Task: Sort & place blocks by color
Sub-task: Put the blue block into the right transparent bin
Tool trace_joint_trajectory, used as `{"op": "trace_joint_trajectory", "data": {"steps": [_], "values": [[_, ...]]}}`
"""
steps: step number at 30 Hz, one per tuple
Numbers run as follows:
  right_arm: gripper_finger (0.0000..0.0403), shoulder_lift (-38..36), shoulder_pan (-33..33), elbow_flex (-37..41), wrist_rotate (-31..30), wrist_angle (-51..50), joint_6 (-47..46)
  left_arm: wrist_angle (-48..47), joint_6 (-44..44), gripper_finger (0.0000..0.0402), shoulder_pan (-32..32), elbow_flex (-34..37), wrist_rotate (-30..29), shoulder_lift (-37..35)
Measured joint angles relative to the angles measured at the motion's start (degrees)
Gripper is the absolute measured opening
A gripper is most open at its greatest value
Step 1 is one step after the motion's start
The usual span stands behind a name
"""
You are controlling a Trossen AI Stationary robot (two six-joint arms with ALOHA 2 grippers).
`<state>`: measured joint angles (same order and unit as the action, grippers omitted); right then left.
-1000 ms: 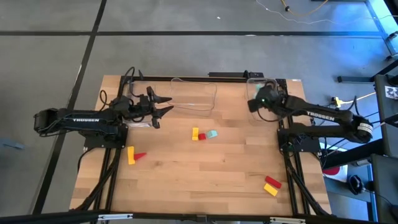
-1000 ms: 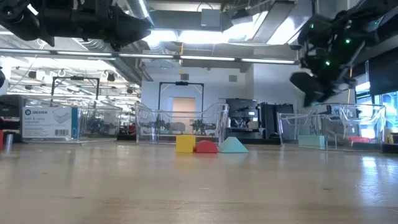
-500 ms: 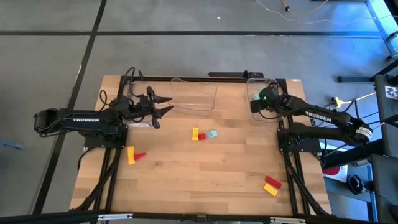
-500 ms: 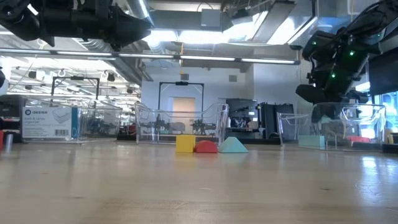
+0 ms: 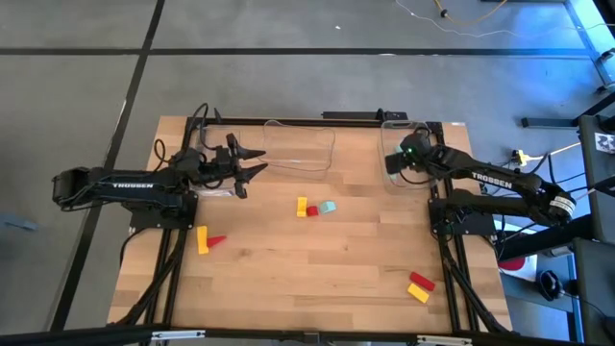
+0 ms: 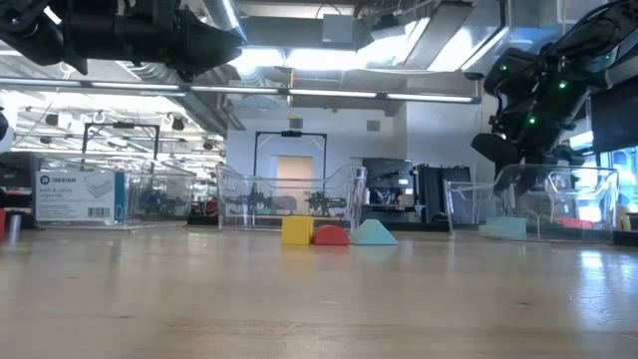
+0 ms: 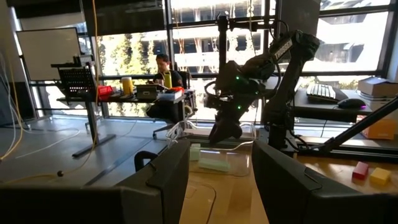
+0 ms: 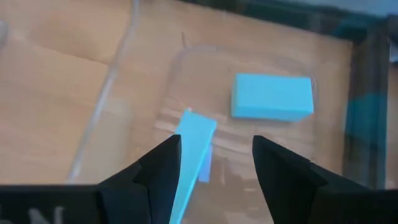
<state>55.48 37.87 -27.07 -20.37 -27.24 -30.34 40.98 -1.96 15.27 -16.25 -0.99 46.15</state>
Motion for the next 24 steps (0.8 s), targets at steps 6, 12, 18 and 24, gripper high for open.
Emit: {"op": "trace_joint_trajectory", "data": {"steps": [6, 12, 18, 24], "values": [[0.0201, -0.17, -0.02, 0.00, 1.39, 6.16, 3.97, 0.01, -0.10, 0.0165, 0.00, 0.00, -0.02, 0.00], [0.0200, -0.56, -0.97, -0.26, 9.01, 17.94, 10.58, 0.01, -0.13, 0.0165, 0.00, 0.00, -0.04, 0.00], [0.0184, -2.97, -6.35, 0.05, 19.19, 32.37, 18.10, 0.01, -0.13, 0.0165, 0.00, 0.00, -0.04, 0.00], [0.0172, -5.15, -11.60, 0.37, 28.60, 41.02, 22.97, -0.01, -0.11, 0.0165, 0.00, 0.00, -0.02, 0.00]]}}
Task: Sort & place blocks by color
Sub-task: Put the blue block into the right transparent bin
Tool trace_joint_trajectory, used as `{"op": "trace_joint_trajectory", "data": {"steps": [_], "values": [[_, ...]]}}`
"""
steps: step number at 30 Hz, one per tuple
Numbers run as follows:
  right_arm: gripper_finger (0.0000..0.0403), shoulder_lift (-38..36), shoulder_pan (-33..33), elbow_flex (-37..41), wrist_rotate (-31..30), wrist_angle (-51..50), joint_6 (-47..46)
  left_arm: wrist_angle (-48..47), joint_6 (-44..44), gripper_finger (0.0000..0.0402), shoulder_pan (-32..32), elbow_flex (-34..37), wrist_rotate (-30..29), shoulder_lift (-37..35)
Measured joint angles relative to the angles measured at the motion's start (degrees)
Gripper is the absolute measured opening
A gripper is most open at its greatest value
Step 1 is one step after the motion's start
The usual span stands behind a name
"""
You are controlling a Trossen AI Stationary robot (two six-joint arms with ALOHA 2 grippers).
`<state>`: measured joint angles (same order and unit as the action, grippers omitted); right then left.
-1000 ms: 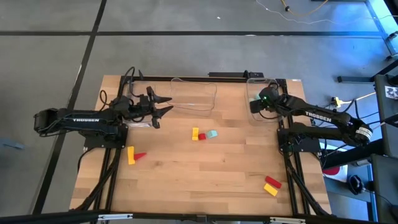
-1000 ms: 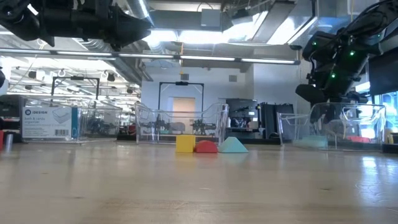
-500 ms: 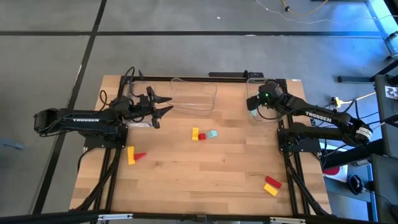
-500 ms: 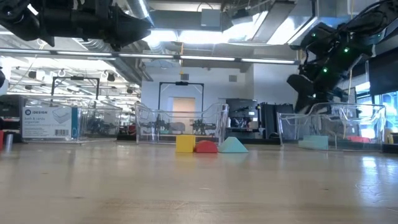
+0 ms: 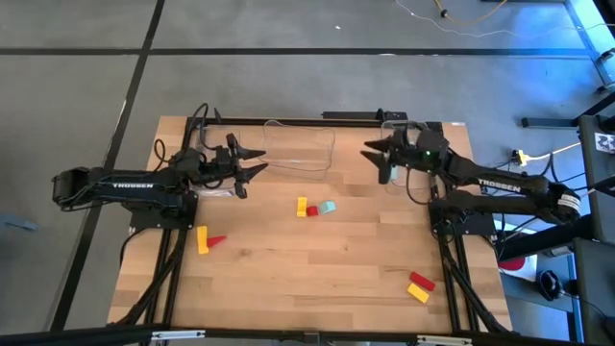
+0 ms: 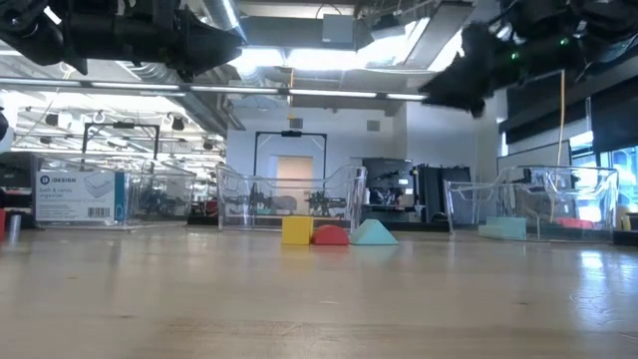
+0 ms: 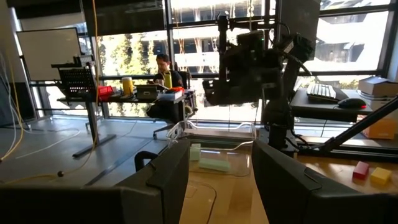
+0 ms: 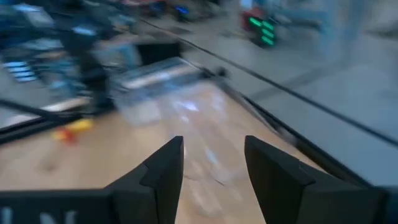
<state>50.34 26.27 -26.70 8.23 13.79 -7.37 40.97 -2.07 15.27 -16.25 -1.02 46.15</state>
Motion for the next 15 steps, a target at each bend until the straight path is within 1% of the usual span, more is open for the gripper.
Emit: {"op": "trace_joint_trajectory", "data": {"steps": [3, 6, 10, 15], "values": [[0.0171, -0.40, -2.56, 0.00, 5.48, 2.53, 1.98, 0.00, 0.02, 0.0165, 0.00, 0.00, 0.00, 0.00], [0.0171, -0.40, -4.93, 0.02, 9.31, 5.52, 4.58, 0.00, -0.02, 0.0165, -0.02, 0.00, 0.02, 0.00], [0.0171, -0.40, -7.11, 0.02, 9.88, 7.14, 6.55, 0.00, -0.02, 0.0165, 0.00, 0.00, 0.02, 0.00], [0.0171, -0.40, -7.72, 0.02, 9.86, 7.46, 6.49, -0.03, -0.04, 0.0165, 0.00, 0.00, 0.14, 0.00]]}}
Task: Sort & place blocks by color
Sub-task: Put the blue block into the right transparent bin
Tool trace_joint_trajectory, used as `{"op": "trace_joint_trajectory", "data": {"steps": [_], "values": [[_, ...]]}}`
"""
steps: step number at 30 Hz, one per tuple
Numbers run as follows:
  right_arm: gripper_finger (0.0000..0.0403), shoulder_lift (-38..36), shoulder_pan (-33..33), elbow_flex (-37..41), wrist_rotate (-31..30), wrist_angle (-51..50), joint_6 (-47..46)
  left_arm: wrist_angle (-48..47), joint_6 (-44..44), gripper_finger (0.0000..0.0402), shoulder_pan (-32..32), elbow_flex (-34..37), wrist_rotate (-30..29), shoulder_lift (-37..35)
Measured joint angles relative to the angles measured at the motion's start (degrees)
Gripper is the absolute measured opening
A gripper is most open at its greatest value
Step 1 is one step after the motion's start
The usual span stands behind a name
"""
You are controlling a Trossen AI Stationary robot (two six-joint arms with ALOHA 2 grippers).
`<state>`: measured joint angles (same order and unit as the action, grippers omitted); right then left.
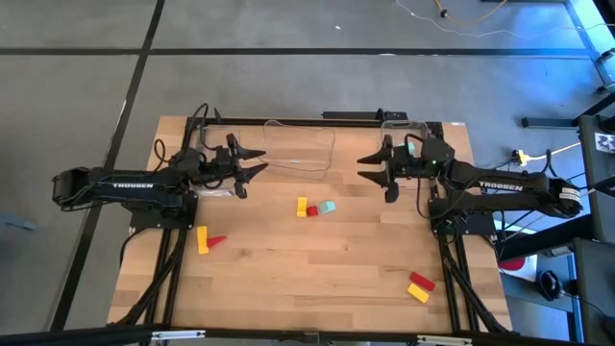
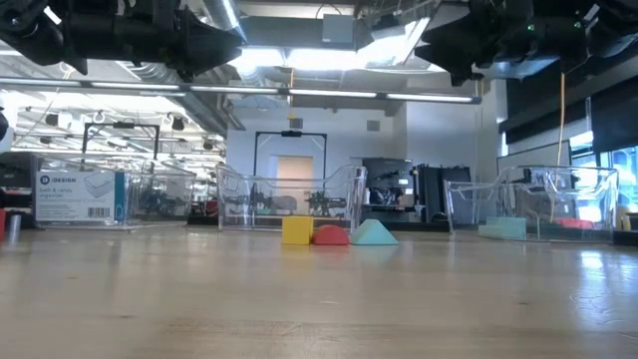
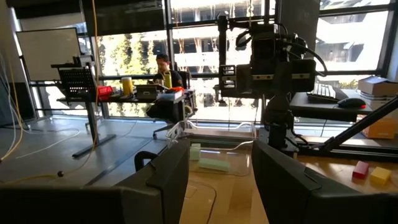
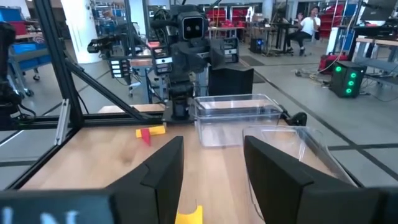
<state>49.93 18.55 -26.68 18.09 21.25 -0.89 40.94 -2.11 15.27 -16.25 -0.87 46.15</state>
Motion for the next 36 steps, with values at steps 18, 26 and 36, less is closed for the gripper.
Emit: {"op": "trace_joint_trajectory", "data": {"steps": [18, 26, 36], "values": [[0.0171, 0.02, 0.00, 0.02, 0.00, 1.28, -0.27, -0.29, -0.01, 0.0165, 0.00, 0.00, 2.20, 0.02], [0.0171, 0.02, 0.00, 0.02, 0.00, 1.28, -0.13, -0.29, -0.04, 0.0165, -0.02, 0.00, 1.89, 0.02], [0.0171, 2.42, 0.00, 0.07, -0.01, 1.82, -0.11, -0.54, -1.19, 0.0165, -0.02, 0.00, 1.85, 0.02]]}}
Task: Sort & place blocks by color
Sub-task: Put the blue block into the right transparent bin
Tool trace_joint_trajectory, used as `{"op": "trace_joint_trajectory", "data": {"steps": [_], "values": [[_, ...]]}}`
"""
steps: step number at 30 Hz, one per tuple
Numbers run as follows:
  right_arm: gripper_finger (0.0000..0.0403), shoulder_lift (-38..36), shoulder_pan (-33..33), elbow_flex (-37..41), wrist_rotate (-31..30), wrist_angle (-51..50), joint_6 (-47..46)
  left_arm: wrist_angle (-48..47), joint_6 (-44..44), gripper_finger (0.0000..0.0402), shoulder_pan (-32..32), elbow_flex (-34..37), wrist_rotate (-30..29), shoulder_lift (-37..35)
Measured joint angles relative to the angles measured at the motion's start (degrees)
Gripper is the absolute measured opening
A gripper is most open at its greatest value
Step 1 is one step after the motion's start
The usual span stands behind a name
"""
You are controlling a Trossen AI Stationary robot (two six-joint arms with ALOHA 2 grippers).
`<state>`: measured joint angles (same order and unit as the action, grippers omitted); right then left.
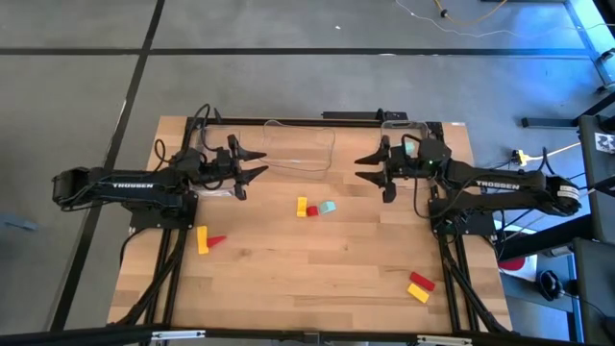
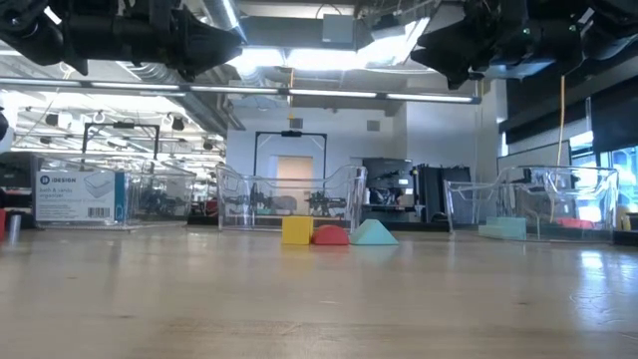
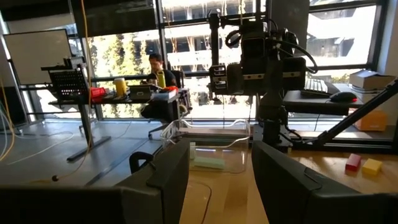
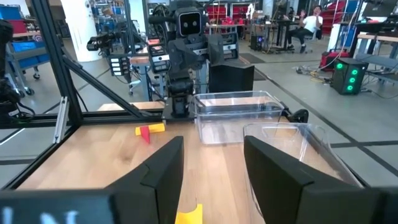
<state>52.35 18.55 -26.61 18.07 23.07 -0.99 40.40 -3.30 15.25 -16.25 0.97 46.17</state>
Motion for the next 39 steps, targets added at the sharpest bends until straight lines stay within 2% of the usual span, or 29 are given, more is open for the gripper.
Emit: {"op": "trace_joint_trajectory", "data": {"steps": [7, 21, 26, 33, 39], "values": [[0.0171, 1.83, 0.00, 0.00, -0.01, 3.32, 0.02, -0.46, 0.07, 0.0165, 0.00, 0.00, 0.00, 0.01], [0.0171, 2.47, -0.15, 0.00, -0.01, 3.45, -0.20, -0.50, 0.12, 0.0165, 0.00, 0.00, -0.02, 0.01], [0.0171, 3.16, -2.02, 0.00, -0.03, 3.92, 0.27, -0.50, 0.12, 0.0165, 0.00, 0.00, -0.02, 0.01], [0.0171, 7.43, -5.11, 0.00, -2.19, 8.86, 4.37, -0.50, 0.16, 0.0165, 0.00, 0.00, -0.02, 0.01], [0.0171, 12.30, -5.51, -2.63, -4.49, 8.92, 2.74, -0.50, 0.12, 0.0165, 0.00, 0.00, -0.02, 0.01]]}}
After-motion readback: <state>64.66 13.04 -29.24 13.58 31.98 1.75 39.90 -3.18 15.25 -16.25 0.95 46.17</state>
